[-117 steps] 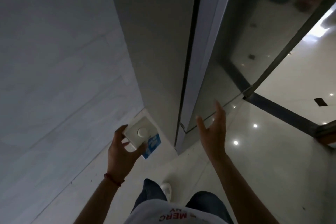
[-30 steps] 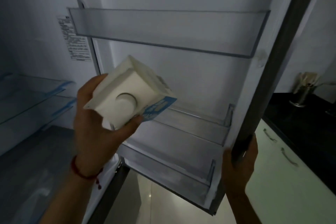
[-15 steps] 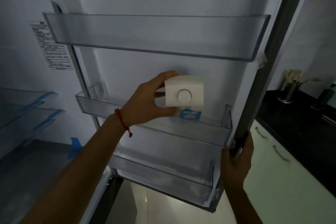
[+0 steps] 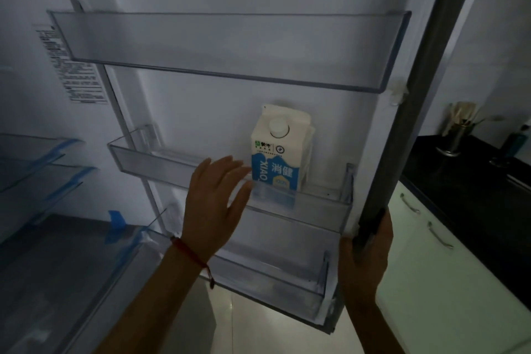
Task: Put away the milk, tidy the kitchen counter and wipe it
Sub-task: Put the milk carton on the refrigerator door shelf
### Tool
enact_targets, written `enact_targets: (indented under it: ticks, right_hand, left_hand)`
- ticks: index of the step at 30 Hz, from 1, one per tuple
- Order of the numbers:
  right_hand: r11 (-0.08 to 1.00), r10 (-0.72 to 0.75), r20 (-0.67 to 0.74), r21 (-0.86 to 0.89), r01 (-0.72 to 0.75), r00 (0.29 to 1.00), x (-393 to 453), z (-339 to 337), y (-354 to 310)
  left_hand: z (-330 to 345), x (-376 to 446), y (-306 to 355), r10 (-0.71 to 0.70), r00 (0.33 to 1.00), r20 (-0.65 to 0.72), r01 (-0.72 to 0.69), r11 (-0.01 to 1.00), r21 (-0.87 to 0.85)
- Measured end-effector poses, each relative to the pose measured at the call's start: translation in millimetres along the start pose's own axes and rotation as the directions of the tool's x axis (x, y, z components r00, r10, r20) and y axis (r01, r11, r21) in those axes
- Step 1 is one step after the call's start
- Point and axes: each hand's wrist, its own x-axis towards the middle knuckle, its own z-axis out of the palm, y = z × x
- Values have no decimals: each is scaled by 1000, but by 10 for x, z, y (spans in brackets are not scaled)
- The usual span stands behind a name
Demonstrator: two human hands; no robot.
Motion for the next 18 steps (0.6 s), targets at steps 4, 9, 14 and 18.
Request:
enact_targets:
  ticks: [4,9,14,18]
  right_hand:
    - [999,-36,-23,-22,36,999,-118,-23,27]
    - [995,-92,-45,-27,91,995,-412,-87,-14]
    - [991,-119,-23,-72,117,993,-781,-198,-135]
    - [965,-238,-55,-128,230,970,-1139,-315,-272]
  left_hand:
    - [33,-162,-68,50,998,-26,-49,999,21]
    - [-123,-264,-107,-15,1000,-9,14,1000,-9]
    - [-403,-404,-145,-22,1000,-14,22,999,-39]
    - [-709,-574,-185,-72,996,46,76,995,-68]
